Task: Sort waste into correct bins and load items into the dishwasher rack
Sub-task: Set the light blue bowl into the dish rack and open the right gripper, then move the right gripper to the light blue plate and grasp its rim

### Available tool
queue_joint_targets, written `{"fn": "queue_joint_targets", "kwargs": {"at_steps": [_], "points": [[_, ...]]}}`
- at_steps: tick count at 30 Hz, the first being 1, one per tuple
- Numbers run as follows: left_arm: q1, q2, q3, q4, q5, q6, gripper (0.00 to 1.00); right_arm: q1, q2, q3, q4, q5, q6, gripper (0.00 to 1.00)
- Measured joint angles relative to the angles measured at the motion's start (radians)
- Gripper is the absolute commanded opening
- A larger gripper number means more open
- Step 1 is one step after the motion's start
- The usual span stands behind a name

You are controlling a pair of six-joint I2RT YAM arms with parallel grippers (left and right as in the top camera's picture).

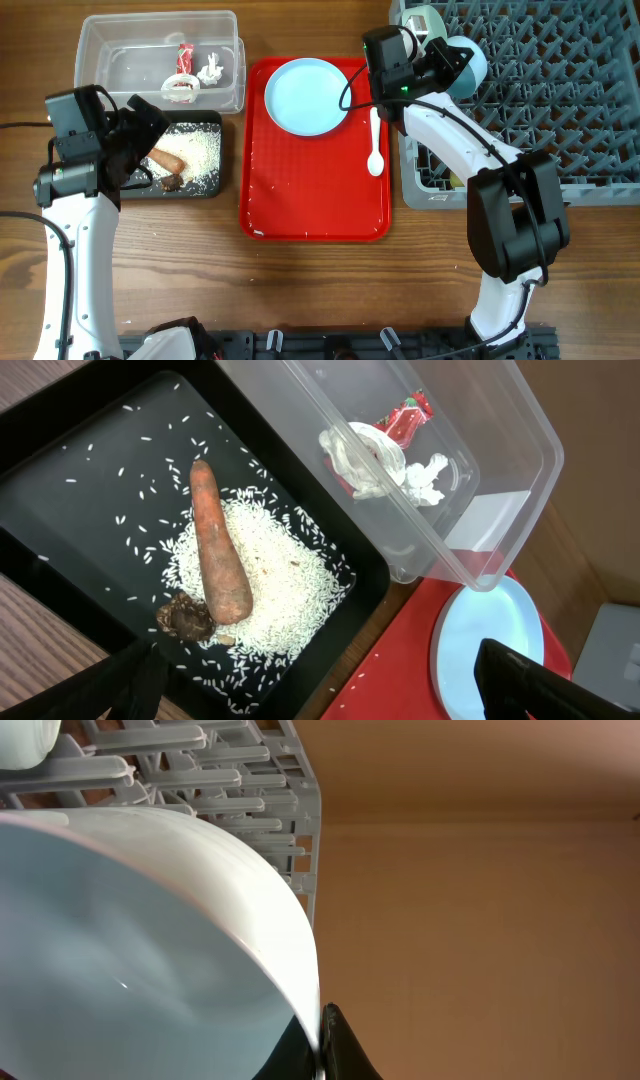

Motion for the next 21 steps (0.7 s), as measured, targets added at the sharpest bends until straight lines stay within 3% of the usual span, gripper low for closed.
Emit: {"fn": "queue_joint_targets", "kwargs": {"at_steps": [10, 13, 16, 17, 18, 21], "points": [[0.0, 0.0, 0.0, 0.0, 0.0, 0.0, 1.0, 0.084, 0.016, 0.0, -0.07, 0.023, -0.015, 0.05], [0.0, 0.0, 0.0, 0.0, 0.0, 0.0, 1.0, 0.113, 0.016, 0.0, -0.106, 0.018, -0.017, 0.3], [0.0, 0.0, 0.0, 0.0, 0.0, 0.0, 1.0, 0.157, 0.018, 0.0, -0.14, -0.028, -0.02, 0.42], [0.0, 0.0, 0.0, 0.0, 0.0, 0.0, 1.0, 0.172, 0.018, 0.0, -0.14, -0.041, -0.02, 0.55], [0.0, 0.0, 0.0, 0.0, 0.0, 0.0, 1.0, 0.182, 0.018, 0.0, -0.14, -0.053, -0.018, 0.61], [0.0, 0.0, 0.0, 0.0, 0.0, 0.0, 1.0, 0.187, 0.018, 0.0, -0.138, -0.077, -0.011, 0.71]]}}
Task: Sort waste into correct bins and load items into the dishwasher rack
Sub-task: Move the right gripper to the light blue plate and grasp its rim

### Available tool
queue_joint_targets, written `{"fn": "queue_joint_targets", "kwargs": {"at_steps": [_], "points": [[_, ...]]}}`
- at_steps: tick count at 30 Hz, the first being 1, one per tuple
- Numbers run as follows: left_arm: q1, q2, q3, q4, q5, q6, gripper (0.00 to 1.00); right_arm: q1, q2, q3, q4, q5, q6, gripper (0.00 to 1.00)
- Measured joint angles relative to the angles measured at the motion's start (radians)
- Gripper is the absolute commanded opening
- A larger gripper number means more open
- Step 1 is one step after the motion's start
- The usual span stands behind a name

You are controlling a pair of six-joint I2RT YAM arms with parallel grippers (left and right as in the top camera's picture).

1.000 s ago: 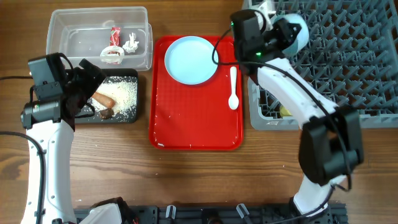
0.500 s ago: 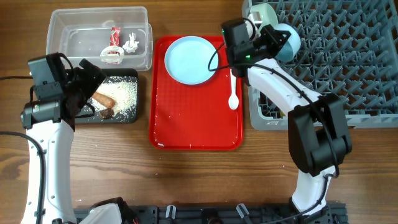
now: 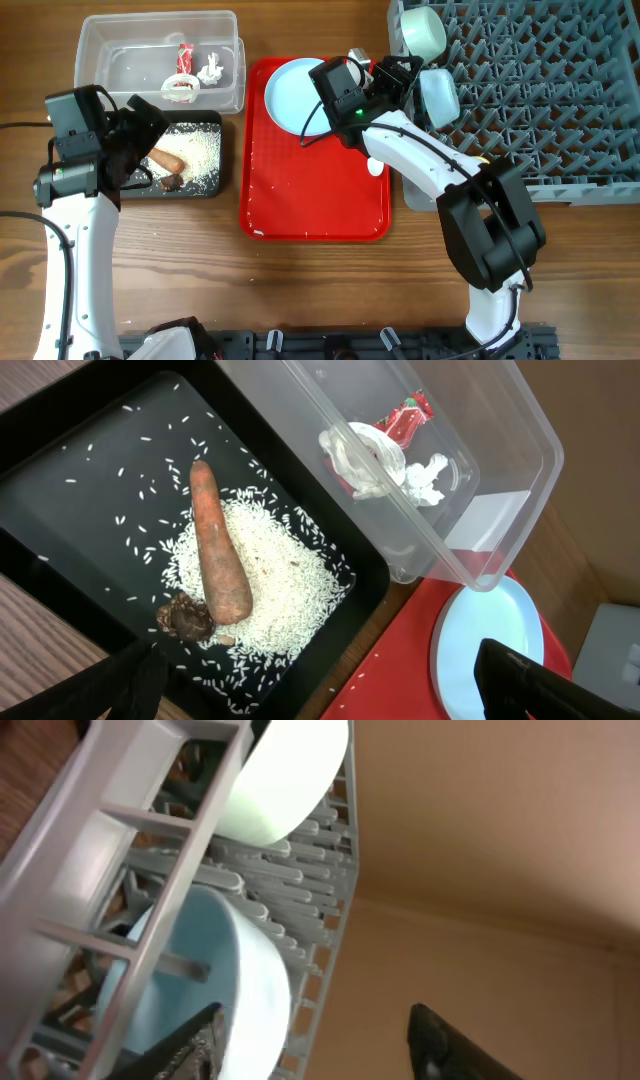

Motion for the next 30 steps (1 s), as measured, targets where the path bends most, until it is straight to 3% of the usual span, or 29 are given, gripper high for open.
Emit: {"fn": "queue_joint_targets", "kwargs": {"at_steps": [7, 9, 14, 17, 20, 24, 27, 30], "points": [[0.0, 0.0, 0.0, 0.0, 0.0, 0.0, 1.0, 0.02, -0.028, 0.0, 0.2, -0.1, 0.035, 0.99], [0.0, 0.0, 0.0, -0.001, 0.0, 0.0, 1.0, 0.033, -0.097, 0.0, 0.185, -0.229, 0.142, 1.0], [0.0, 0.0, 0.0, 0.0, 0.0, 0.0, 1.0, 0.057, -0.338, 0.008, -0.034, -0.943, 0.6, 1.0], [0.0, 0.0, 0.0, 0.0, 0.0, 0.0, 1.0, 0.056, -0.334, -0.003, -0.096, -1.153, 0.887, 1.0], [0.0, 0.0, 0.0, 0.0, 0.0, 0.0, 1.0, 0.053, -0.279, -0.023, -0.109, -1.228, 1.126, 1.0], [0.0, 0.0, 0.0, 0.0, 0.0, 0.0, 1.0, 0.001, -0.136, 0.014, -0.238, -1.308, 1.266, 1.0], [0.0, 0.0, 0.0, 0.0, 0.0, 0.0, 1.0, -0.092, 0.008, 0.138, -0.345, -1.363, 1.296, 0.99], [0.0, 0.0, 0.0, 0.0, 0.0, 0.0, 1.0, -0.132, 0.059, 0.194, -0.346, -1.372, 1.311, 1.0]]}}
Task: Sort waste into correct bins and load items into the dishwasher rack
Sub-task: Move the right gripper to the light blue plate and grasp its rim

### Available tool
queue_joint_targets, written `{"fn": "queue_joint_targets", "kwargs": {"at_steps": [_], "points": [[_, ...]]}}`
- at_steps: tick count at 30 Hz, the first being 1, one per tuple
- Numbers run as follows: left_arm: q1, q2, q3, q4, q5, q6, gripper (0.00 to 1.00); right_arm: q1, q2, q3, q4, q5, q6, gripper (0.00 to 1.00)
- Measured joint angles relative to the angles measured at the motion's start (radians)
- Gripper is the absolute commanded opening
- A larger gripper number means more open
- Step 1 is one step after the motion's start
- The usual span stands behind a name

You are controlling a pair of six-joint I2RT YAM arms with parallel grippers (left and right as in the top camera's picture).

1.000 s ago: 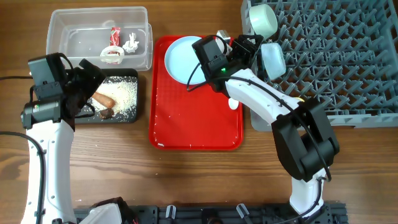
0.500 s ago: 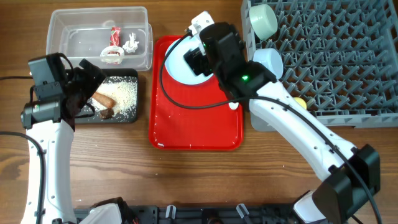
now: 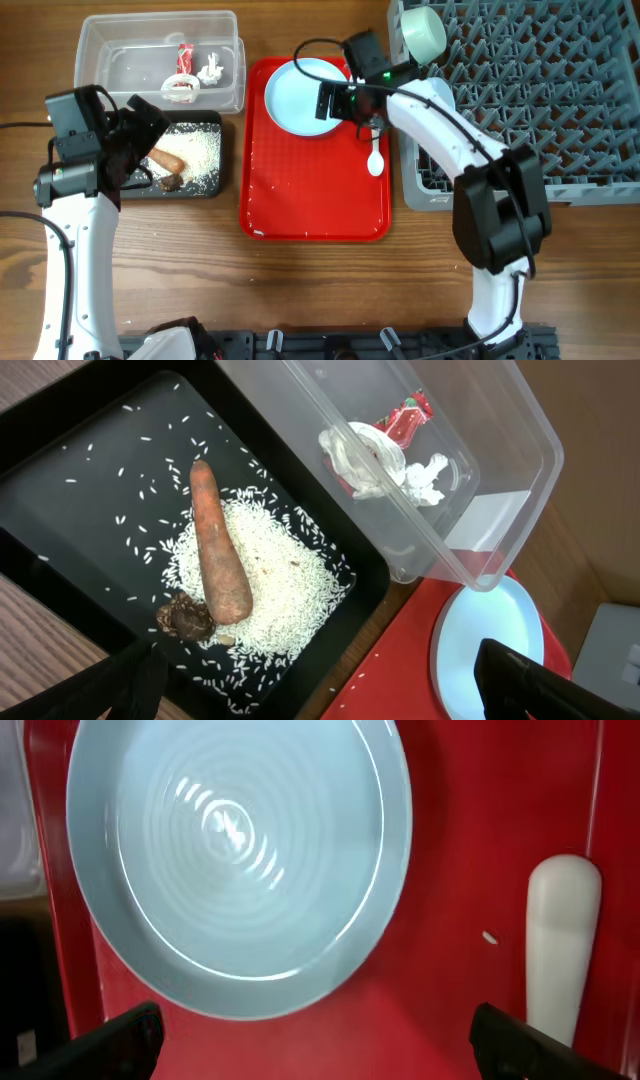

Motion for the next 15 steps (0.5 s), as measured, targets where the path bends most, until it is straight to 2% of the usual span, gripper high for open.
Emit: {"fn": "queue_joint_targets", "kwargs": {"at_steps": [2, 3, 4, 9, 15], "points": [[0.0, 0.0, 0.0, 0.0, 0.0, 0.0, 1.0, 0.006, 0.015, 0.005, 0.028, -0.009, 0.004, 1.0], [0.0, 0.0, 0.0, 0.0, 0.0, 0.0, 1.0, 0.01, 0.022, 0.006, 0.041, -0.016, 0.008, 0.85], [0.0, 0.0, 0.0, 0.0, 0.0, 0.0, 1.0, 0.014, 0.026, 0.006, 0.047, -0.02, 0.016, 0.64], [0.0, 0.0, 0.0, 0.0, 0.0, 0.0, 1.0, 0.017, 0.026, 0.002, 0.058, 0.024, 0.117, 0.58], [0.0, 0.0, 0.0, 0.0, 0.0, 0.0, 1.0, 0.017, 0.049, -0.019, 0.061, 0.049, 0.236, 0.57]]}}
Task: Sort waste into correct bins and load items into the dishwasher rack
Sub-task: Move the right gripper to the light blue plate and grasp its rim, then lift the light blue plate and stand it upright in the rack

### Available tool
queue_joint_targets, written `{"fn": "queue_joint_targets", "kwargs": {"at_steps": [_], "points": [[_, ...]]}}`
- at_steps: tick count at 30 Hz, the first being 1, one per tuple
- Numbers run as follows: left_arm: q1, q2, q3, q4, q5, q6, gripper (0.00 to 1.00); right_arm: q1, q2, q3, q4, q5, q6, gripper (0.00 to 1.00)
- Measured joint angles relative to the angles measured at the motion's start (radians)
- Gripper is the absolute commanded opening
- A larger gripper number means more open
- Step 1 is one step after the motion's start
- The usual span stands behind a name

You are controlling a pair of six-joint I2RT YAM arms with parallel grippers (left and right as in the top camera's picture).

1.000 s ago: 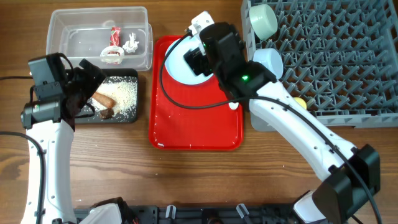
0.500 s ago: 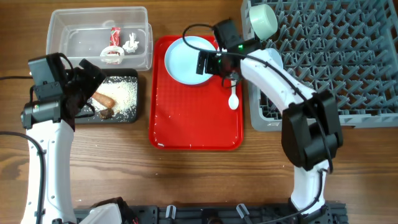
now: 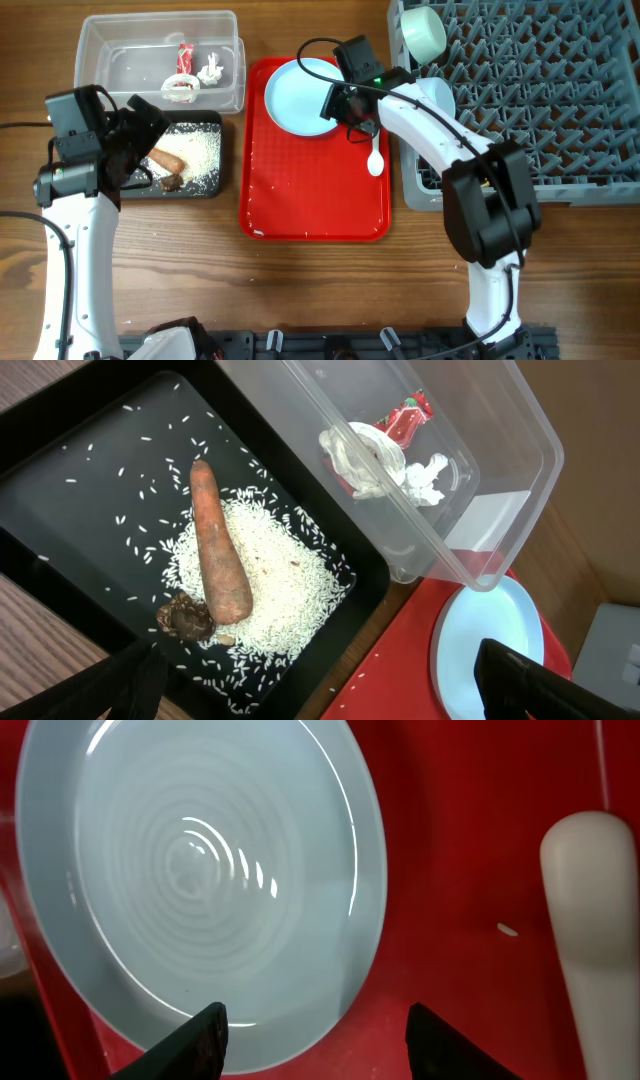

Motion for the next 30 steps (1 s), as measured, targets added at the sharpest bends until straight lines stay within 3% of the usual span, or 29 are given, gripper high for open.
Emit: {"fn": "queue_joint_targets", "kwargs": {"at_steps": [3, 9, 16, 22, 27, 30], "points": [[0.0, 0.0, 0.0, 0.0, 0.0, 0.0, 1.0, 0.0, 0.063, 0.0, 0.013, -0.026, 0.044, 0.52], [0.0, 0.0, 0.0, 0.0, 0.0, 0.0, 1.0, -0.011, 0.069, 0.001, -0.011, -0.053, 0.086, 0.04], [0.0, 0.0, 0.0, 0.0, 0.0, 0.0, 1.0, -0.011, 0.07, 0.0, -0.047, -0.105, 0.096, 0.04], [0.0, 0.0, 0.0, 0.0, 0.0, 0.0, 1.0, -0.019, 0.057, 0.003, -0.058, -0.14, -0.055, 0.04], [0.0, 0.0, 0.0, 0.0, 0.0, 0.0, 1.0, -0.027, -0.208, 0.004, -0.068, -0.015, -0.291, 0.04], [0.0, 0.0, 0.0, 0.0, 0.0, 0.0, 1.0, -0.028, -0.398, 0.019, -0.04, 0.224, -0.396, 0.04]]}}
